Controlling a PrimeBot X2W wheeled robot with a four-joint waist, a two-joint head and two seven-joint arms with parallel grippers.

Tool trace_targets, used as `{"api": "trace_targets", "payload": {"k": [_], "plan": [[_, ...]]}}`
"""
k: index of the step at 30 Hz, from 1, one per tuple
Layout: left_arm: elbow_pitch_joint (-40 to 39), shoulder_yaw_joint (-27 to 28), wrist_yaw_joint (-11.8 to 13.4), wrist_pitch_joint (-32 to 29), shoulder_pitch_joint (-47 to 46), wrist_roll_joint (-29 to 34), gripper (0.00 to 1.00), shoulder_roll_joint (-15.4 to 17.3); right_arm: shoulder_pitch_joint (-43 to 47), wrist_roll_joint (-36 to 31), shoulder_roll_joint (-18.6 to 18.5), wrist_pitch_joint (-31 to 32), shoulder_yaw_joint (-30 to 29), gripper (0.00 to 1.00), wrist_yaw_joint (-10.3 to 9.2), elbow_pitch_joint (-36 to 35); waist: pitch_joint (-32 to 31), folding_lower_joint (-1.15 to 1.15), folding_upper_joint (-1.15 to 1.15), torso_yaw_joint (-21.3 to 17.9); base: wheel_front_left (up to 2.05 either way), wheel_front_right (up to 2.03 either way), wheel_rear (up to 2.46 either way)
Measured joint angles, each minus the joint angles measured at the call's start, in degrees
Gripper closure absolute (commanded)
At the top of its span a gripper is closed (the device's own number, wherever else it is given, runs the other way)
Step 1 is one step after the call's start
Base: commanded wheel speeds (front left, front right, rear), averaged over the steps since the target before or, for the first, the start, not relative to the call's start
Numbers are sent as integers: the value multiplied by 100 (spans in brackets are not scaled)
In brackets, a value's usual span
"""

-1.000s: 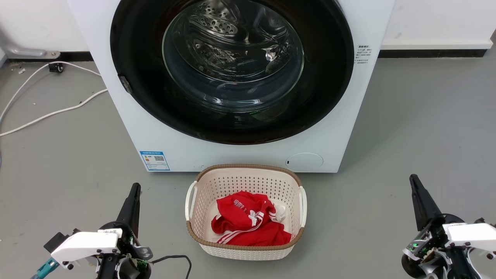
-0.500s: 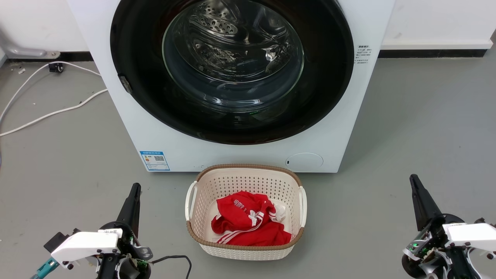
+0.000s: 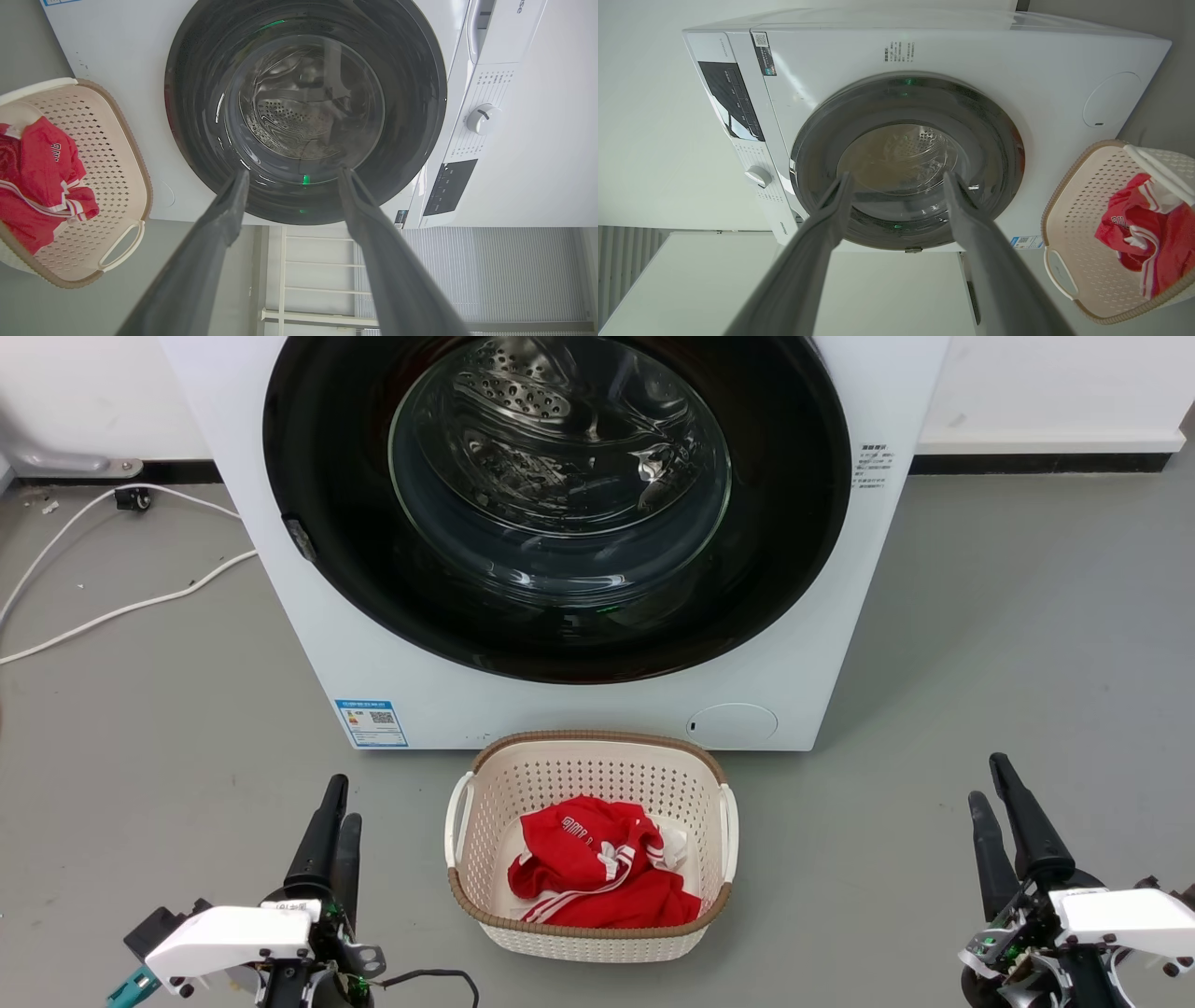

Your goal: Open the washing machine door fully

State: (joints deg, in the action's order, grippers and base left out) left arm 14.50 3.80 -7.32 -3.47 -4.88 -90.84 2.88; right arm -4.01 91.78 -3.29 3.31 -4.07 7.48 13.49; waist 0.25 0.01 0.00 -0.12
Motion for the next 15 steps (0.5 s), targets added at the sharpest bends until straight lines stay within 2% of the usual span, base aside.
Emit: {"api": "trace_targets", "payload": {"k": [15], "plan": [[-393, -115, 0, 369, -35, 1522, 0, 0, 0, -991, 4, -371, 153, 0, 0, -355, 32, 0, 0, -7, 0, 0, 0]]}}
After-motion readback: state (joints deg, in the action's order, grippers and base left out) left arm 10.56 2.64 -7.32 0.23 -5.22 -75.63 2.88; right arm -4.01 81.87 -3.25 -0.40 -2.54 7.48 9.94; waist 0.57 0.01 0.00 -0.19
